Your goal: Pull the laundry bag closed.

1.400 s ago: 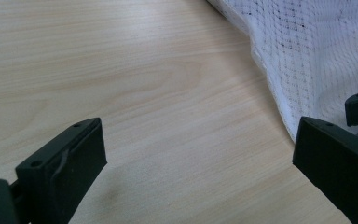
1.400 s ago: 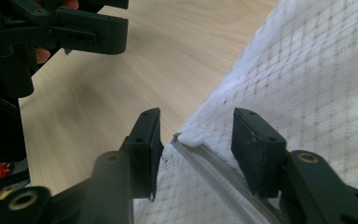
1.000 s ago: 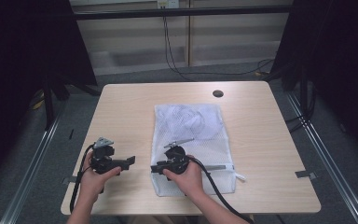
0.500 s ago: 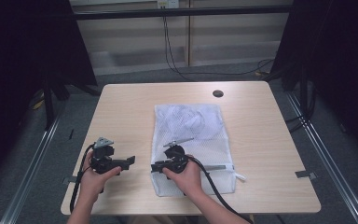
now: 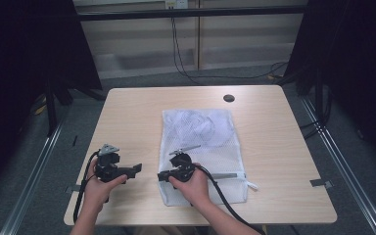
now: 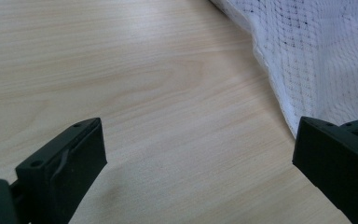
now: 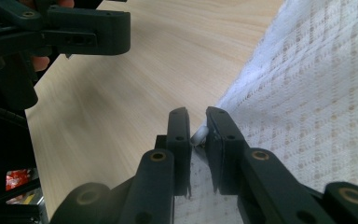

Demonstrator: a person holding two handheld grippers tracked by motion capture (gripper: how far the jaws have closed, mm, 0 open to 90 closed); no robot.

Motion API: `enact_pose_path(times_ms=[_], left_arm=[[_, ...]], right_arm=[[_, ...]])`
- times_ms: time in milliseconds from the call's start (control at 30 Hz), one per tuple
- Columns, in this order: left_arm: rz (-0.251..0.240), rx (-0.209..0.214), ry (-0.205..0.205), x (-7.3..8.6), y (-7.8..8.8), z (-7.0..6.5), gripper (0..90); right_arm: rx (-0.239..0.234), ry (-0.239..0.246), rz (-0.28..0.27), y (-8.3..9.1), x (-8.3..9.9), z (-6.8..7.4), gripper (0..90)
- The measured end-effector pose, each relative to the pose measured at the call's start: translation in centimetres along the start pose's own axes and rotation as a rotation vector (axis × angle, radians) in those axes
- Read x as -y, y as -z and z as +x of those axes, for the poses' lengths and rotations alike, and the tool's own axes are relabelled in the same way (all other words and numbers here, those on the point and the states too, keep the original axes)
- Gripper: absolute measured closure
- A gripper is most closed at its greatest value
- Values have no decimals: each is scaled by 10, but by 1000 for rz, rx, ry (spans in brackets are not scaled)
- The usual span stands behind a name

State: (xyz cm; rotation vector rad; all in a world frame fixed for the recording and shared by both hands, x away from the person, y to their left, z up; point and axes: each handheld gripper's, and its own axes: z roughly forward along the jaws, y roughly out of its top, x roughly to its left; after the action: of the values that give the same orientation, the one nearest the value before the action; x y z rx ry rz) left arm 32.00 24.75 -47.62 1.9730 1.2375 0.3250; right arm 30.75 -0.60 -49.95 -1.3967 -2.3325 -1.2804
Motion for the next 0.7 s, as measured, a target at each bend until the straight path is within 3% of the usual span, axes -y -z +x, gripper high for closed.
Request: enact_pose_path(times_ms=[300,567,700], left_arm=[[5,9,4,0,-1,-2,22],[-11,35,24,-1,1,-2,23],[1,59,16,-1,1,-4,24]], right_arm=[[4,5,14,-1,-1,-2,852],[-21,-53,-2,8,-4,-4,870],[-27,-57,-22,13,-5,-4,870]])
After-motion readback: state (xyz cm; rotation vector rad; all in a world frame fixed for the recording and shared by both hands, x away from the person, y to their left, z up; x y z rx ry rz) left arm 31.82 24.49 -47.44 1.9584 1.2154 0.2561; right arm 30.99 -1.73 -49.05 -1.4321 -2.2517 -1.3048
